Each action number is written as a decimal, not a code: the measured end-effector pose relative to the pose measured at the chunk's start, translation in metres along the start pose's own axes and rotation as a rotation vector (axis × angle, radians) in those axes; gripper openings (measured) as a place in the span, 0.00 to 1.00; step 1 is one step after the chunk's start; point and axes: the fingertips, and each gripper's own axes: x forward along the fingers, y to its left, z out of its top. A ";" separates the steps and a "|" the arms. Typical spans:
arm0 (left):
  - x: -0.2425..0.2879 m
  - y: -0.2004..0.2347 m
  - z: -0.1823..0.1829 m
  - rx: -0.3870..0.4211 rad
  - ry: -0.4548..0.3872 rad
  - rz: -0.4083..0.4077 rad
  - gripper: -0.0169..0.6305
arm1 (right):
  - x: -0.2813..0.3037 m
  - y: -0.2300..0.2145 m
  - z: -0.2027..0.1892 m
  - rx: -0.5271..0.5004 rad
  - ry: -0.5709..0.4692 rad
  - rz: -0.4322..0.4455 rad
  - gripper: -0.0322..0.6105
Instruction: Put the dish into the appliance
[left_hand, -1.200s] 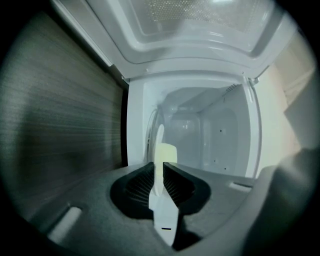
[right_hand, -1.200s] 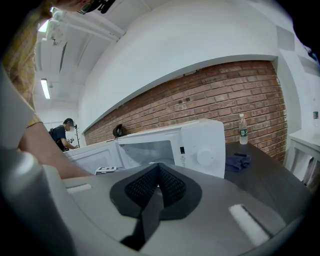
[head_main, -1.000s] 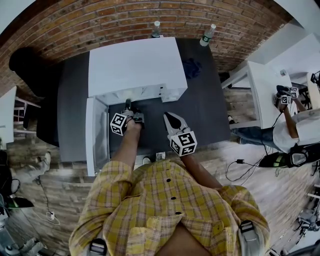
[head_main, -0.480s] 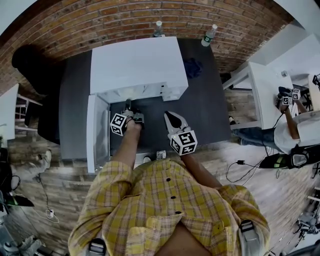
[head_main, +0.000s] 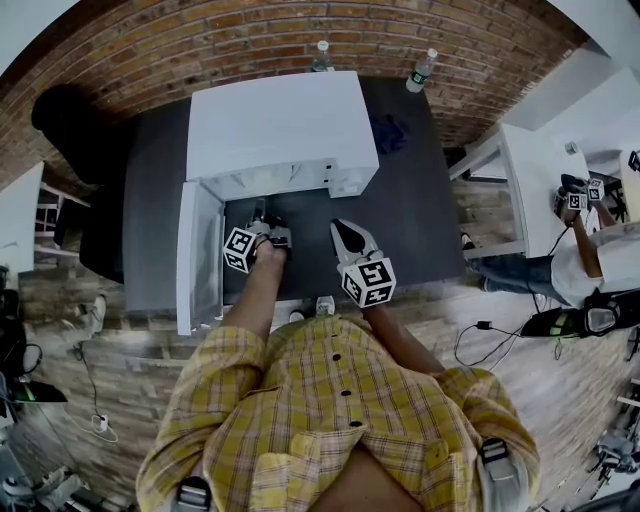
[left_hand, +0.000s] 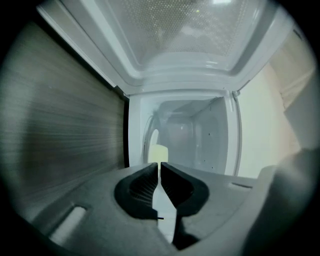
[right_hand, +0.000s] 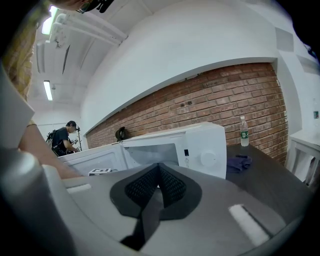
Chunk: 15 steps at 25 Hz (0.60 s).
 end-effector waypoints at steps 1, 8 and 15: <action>-0.003 -0.001 -0.001 -0.003 0.001 -0.007 0.05 | -0.001 0.000 0.000 0.001 -0.002 -0.001 0.05; -0.025 -0.007 -0.005 -0.009 0.016 -0.044 0.03 | -0.008 0.008 -0.001 0.002 -0.012 0.002 0.05; -0.049 -0.020 -0.009 0.001 0.033 -0.074 0.02 | -0.018 0.016 -0.004 0.005 -0.016 -0.002 0.05</action>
